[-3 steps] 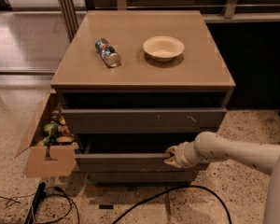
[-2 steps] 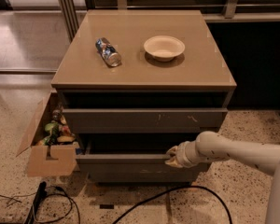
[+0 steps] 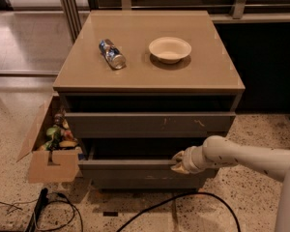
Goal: Open middle drawer
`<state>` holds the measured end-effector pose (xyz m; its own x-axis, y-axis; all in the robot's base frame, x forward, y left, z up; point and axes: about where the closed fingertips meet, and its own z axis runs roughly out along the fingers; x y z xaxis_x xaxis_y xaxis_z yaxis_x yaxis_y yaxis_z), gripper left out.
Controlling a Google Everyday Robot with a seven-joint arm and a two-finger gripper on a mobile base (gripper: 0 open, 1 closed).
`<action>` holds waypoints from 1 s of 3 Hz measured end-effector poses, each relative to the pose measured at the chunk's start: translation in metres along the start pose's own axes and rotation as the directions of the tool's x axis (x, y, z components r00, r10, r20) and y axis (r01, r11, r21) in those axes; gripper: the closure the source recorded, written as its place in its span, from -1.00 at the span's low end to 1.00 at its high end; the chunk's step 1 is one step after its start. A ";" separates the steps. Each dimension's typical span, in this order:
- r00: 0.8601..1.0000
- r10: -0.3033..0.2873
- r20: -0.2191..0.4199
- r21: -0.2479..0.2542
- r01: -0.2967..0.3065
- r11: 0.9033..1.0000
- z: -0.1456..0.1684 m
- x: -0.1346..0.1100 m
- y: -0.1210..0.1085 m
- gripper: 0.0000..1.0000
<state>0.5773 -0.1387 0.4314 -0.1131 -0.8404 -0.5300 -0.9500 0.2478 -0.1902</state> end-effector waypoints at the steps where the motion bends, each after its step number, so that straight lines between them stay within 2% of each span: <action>1: 1.000 0.000 0.000 0.000 0.000 1.000 0.000 0.000 0.000 -0.77; 2: 1.000 0.000 0.000 0.000 0.000 1.000 0.000 0.000 0.000 -1.00; 3: 1.000 0.000 0.000 0.000 0.000 1.000 0.000 0.000 0.000 -1.00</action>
Offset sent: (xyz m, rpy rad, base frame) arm 0.0000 0.0000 0.0000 0.0000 0.0000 0.0000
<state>0.5773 -0.1387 0.4314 -0.1131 -0.8404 -0.5300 -0.9500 0.2477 -0.1901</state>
